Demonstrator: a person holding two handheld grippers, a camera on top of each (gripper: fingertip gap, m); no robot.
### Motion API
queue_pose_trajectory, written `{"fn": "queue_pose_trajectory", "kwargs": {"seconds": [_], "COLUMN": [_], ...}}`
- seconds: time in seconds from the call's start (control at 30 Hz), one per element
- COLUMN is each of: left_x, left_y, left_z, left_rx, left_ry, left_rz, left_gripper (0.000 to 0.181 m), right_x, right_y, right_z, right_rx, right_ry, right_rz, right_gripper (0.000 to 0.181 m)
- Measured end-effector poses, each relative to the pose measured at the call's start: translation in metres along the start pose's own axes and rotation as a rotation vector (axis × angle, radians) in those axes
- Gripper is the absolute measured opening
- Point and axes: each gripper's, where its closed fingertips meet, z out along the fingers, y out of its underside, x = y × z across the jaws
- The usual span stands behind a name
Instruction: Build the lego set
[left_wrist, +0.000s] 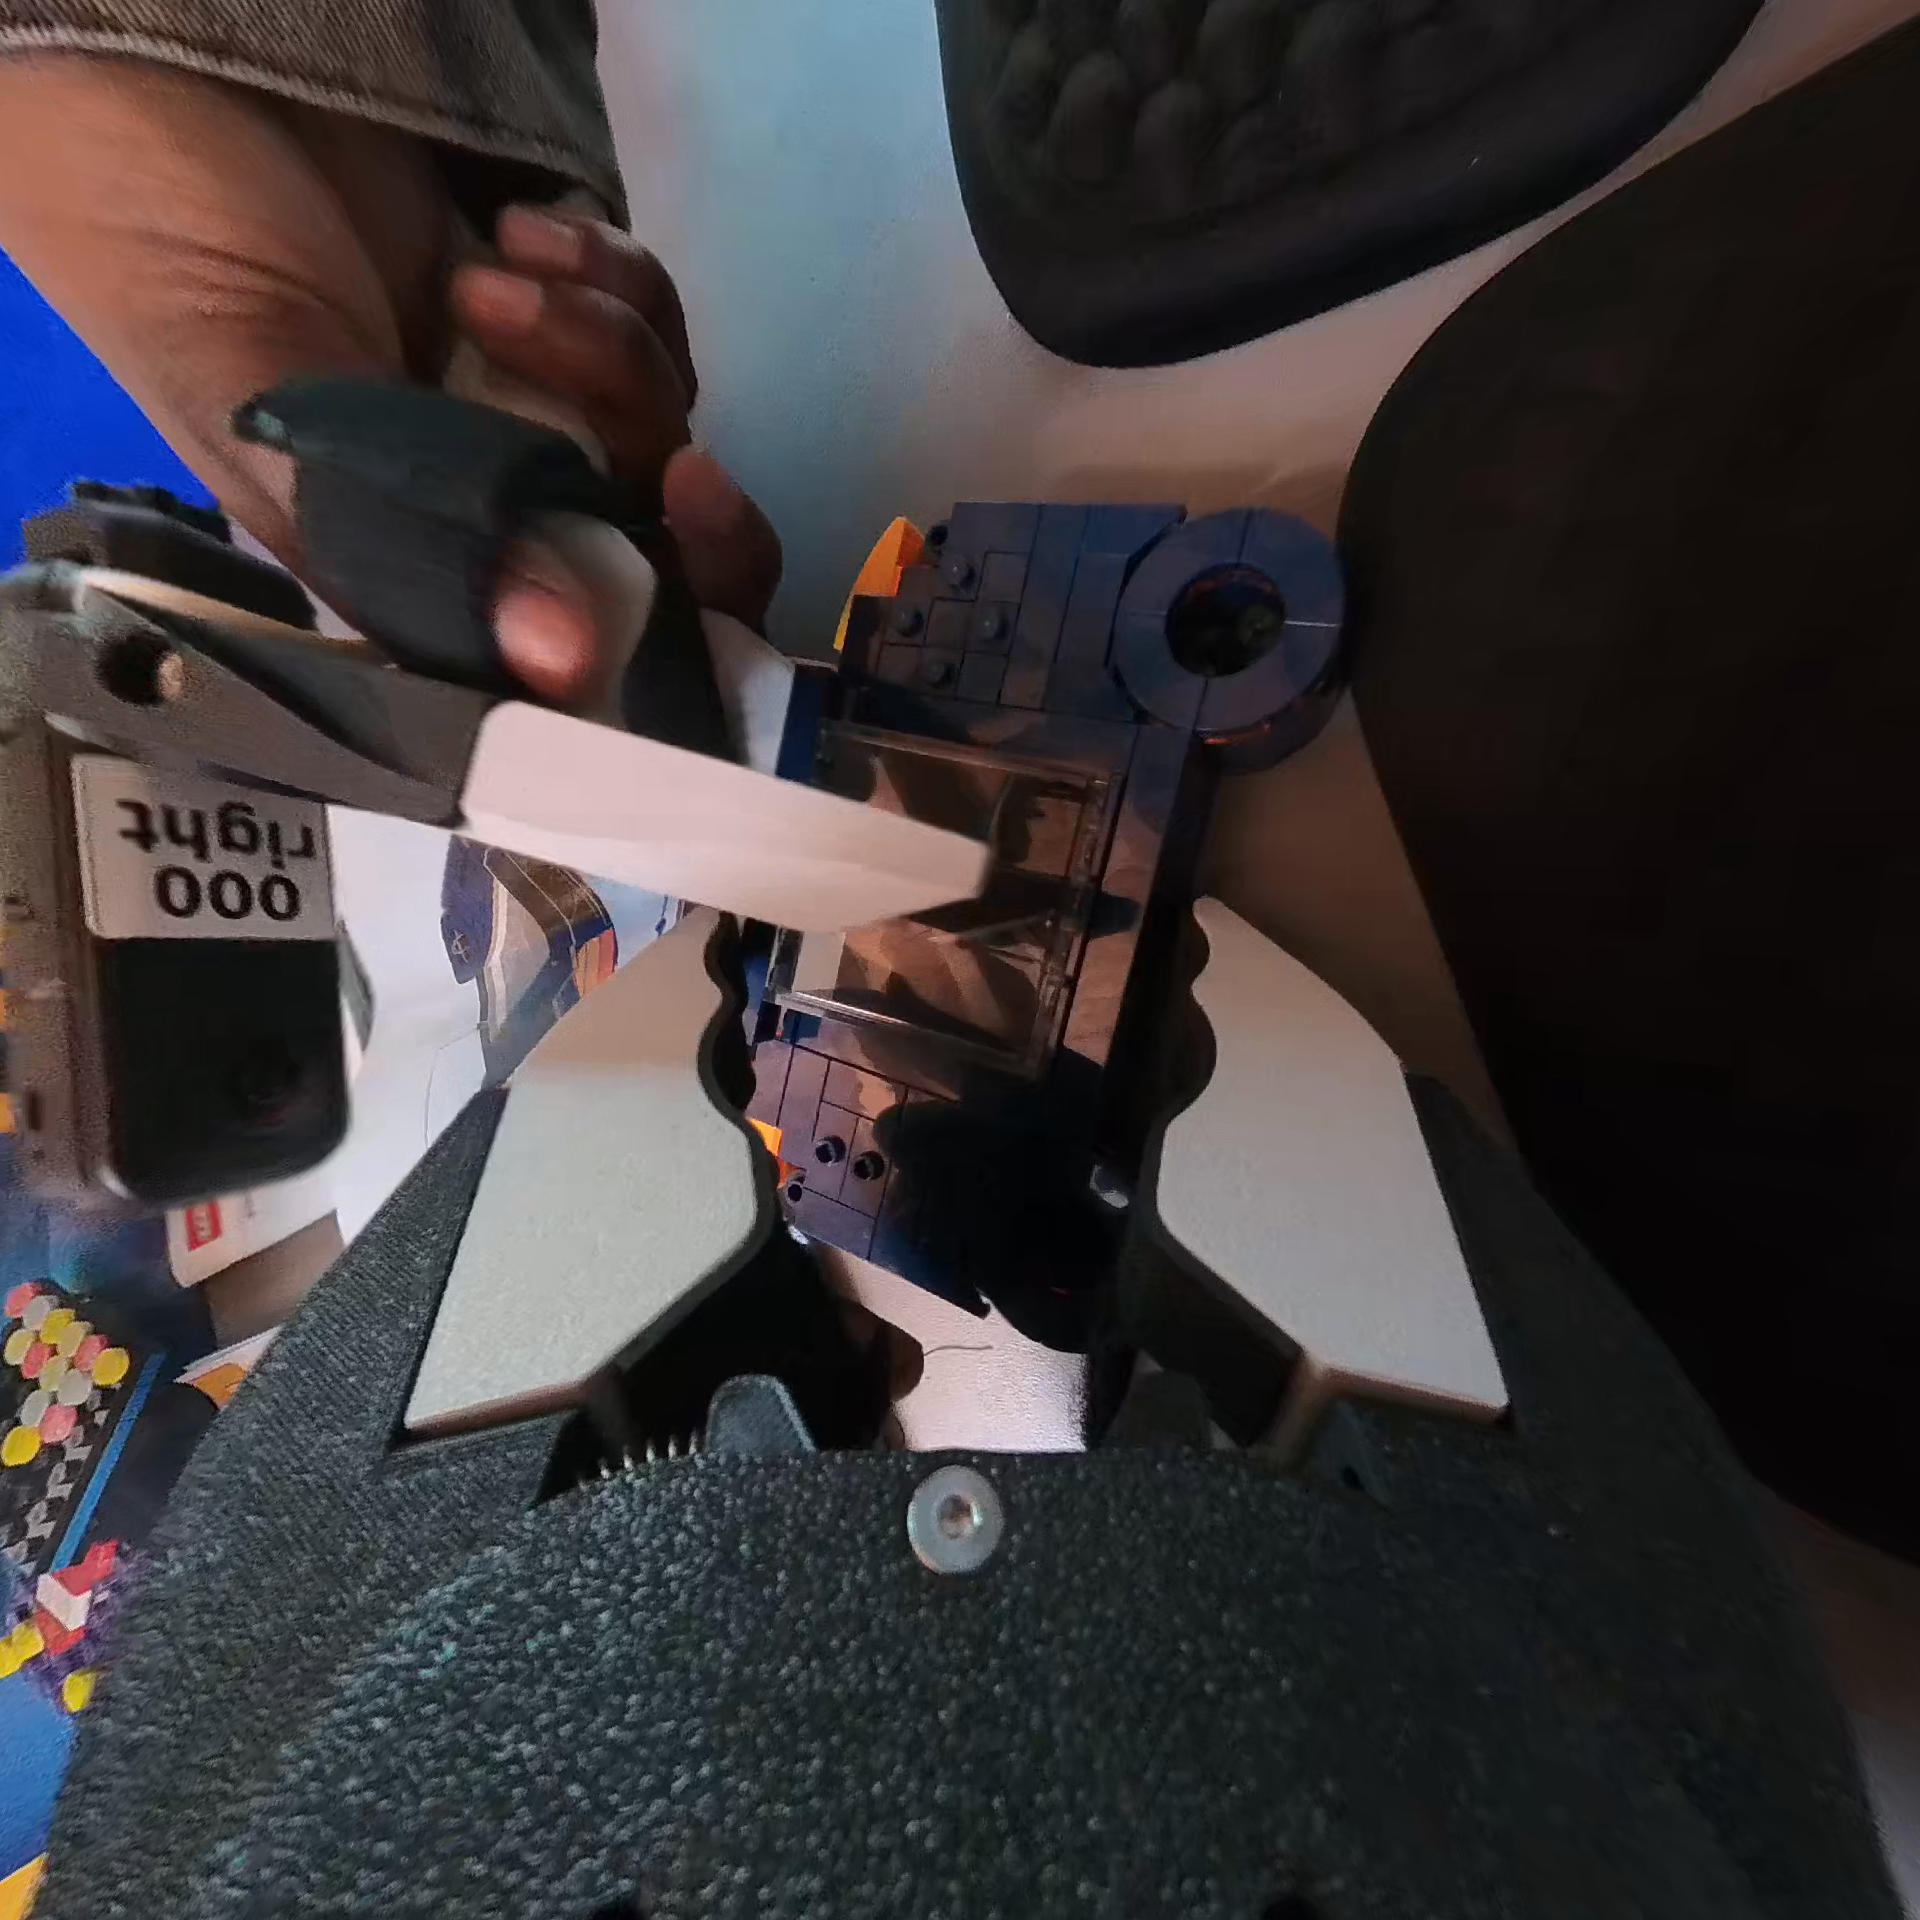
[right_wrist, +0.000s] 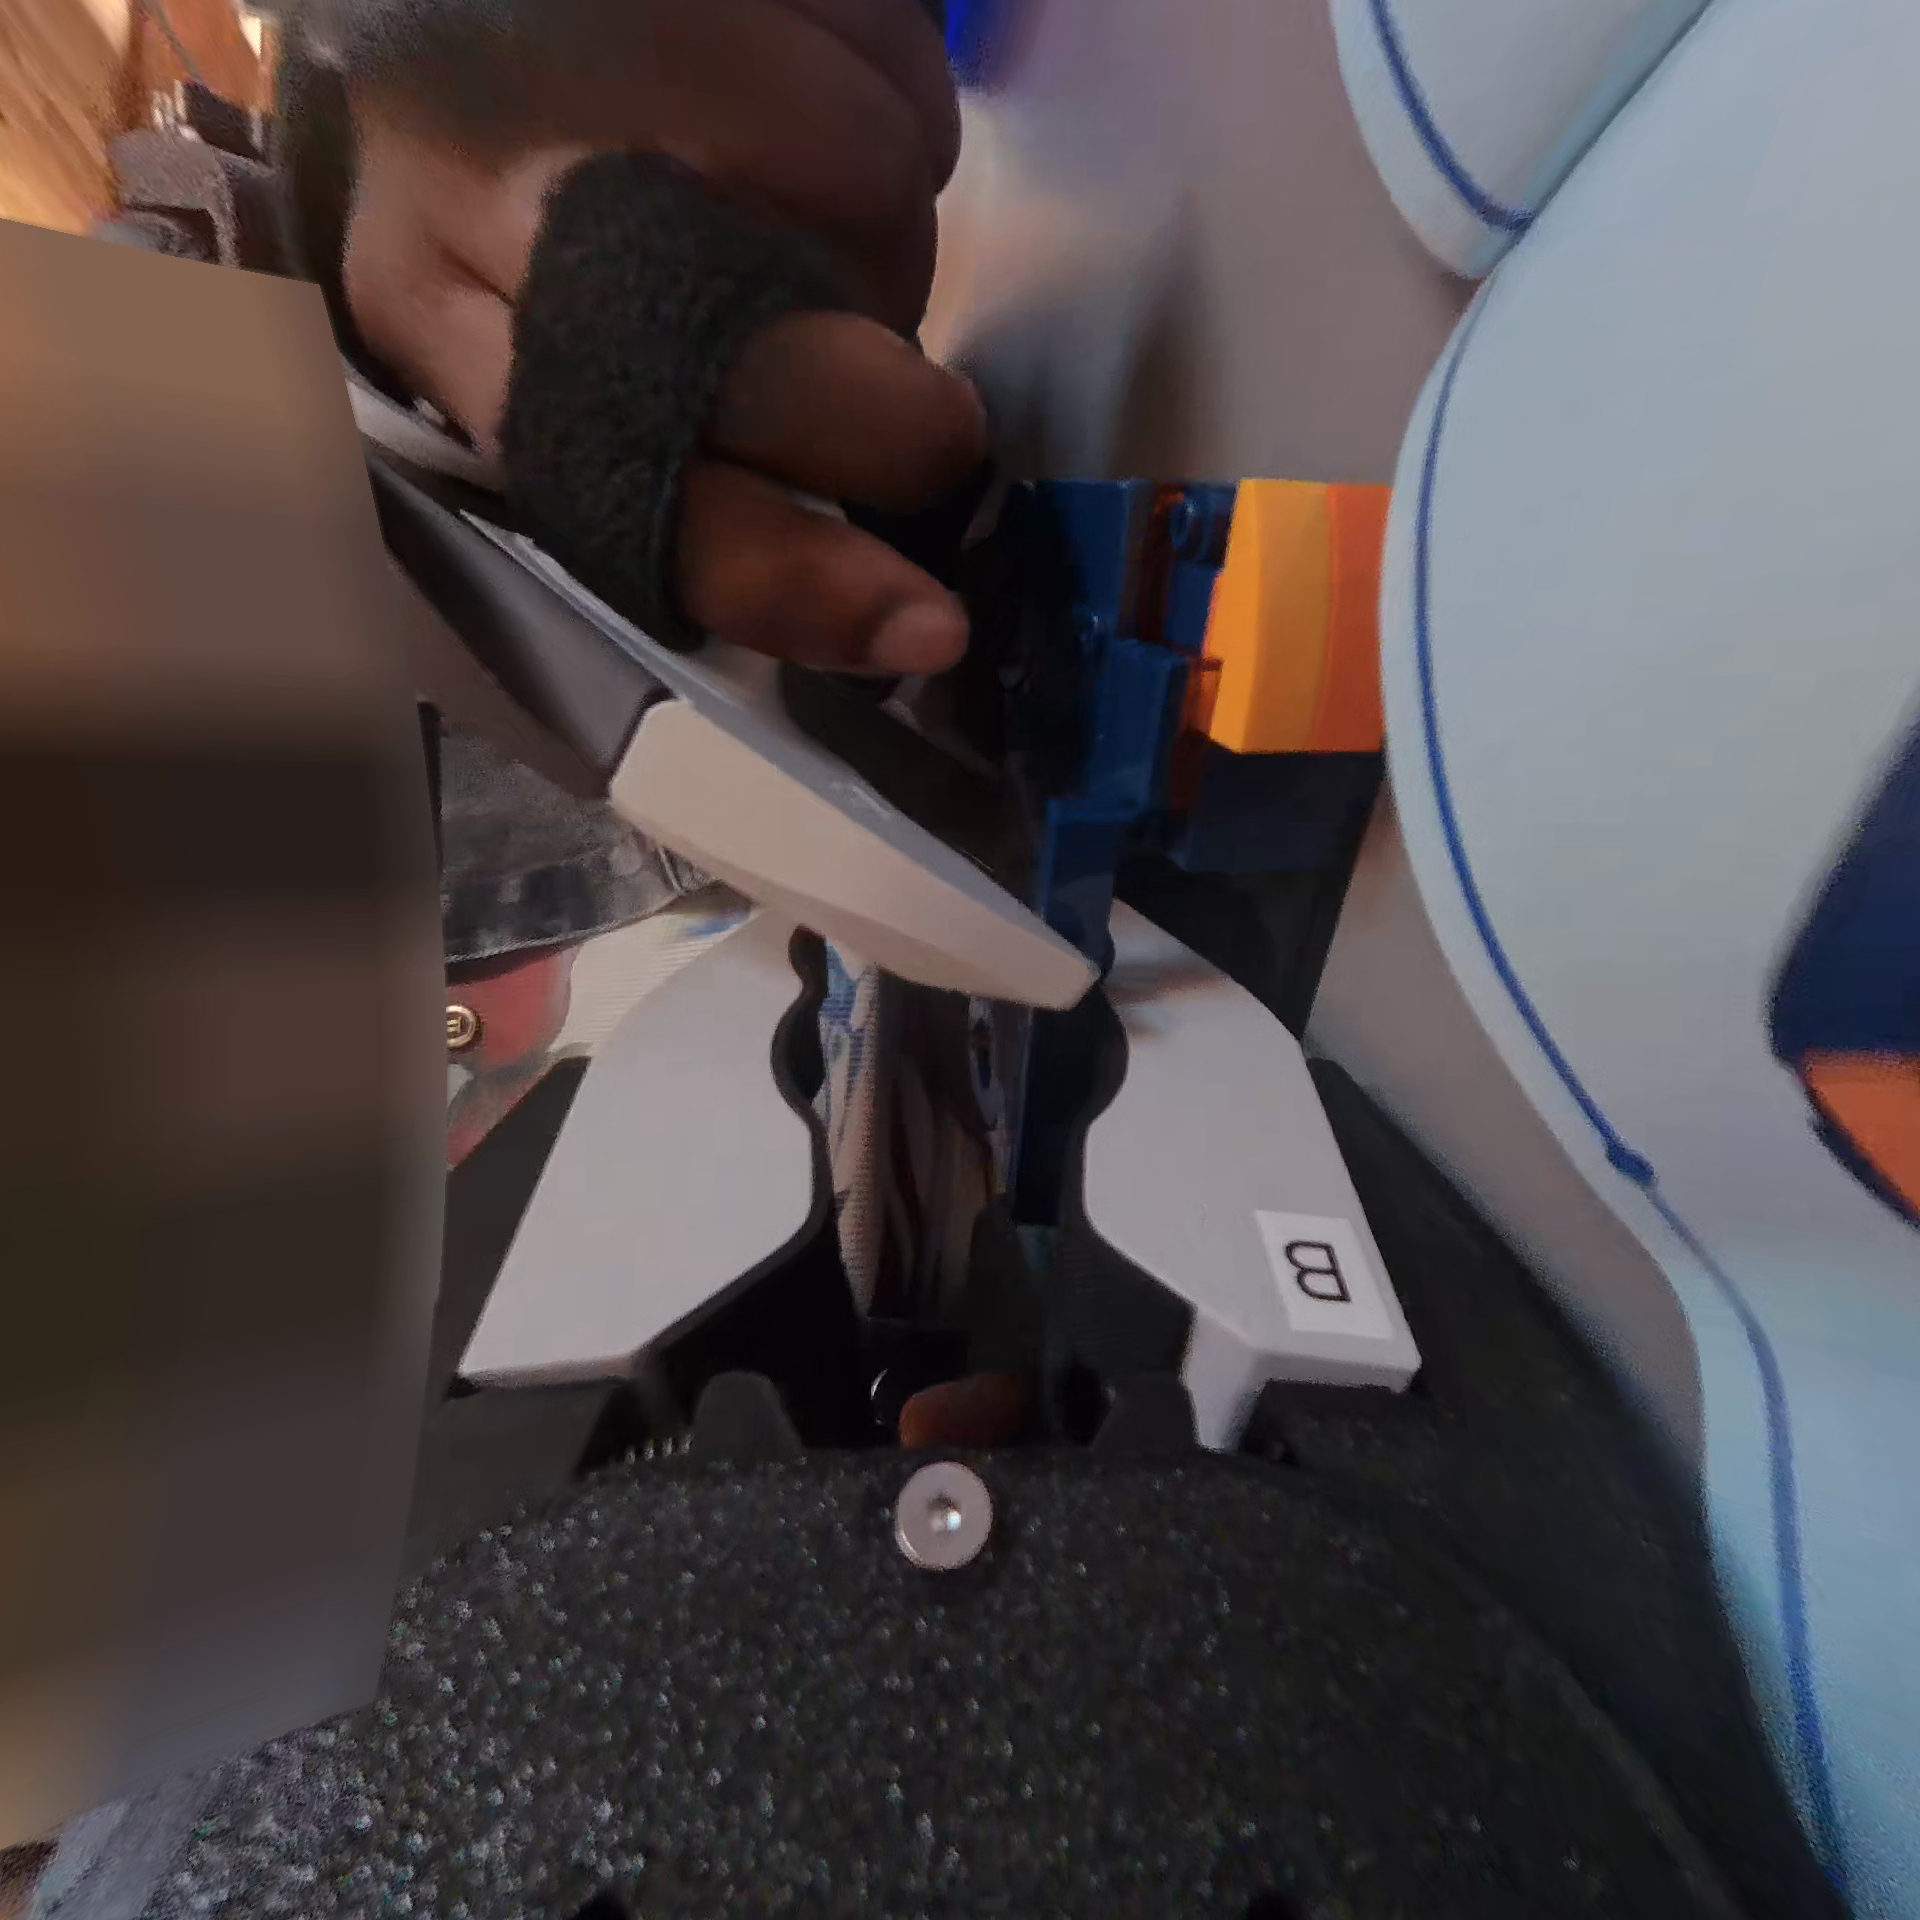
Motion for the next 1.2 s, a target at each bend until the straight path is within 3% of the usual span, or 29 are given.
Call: {"fn": "queue_pose_trajectory", "kwargs": {"seconds": [0.13, 0.3, 0.43, 0.57, 0.77, 1.2], "left_x": [0.002, 0.003, 0.005, 0.006, 0.006, 0.006], "left_y": [0.003, 0.004, 0.007, 0.008, 0.007, 0.007], "left_z": [-0.001, -0.001, 0.000, -0.001, -0.001, -0.002], "left_rx": [0.003, 0.004, 0.004, -0.002, 0.023, 0.017], "left_ry": [0.013, 0.020, 0.067, 0.059, 0.051, 0.062], "left_rz": [-0.029, -0.041, -0.092, -0.088, -0.088, -0.098], "left_gripper": [0.078, 0.078, 0.076, 0.076, 0.076, 0.074], "right_x": [0.006, 0.014, 0.014, 0.027, 0.029, 0.028], "right_y": [-0.008, -0.001, 0.004, 0.007, 0.006, 0.006], "right_z": [-0.026, -0.035, -0.019, -0.013, -0.016, -0.017], "right_rx": [0.159, 0.326, 0.350, 0.290, 0.315, 0.311], "right_ry": [0.125, 0.673, 0.990, 1.154, 1.222, 1.193], "right_rz": [-0.040, -0.362, -0.531, -0.577, -0.595, -0.560], "right_gripper": [0.057, 0.085, 0.080, 0.079, 0.075, 0.073]}}
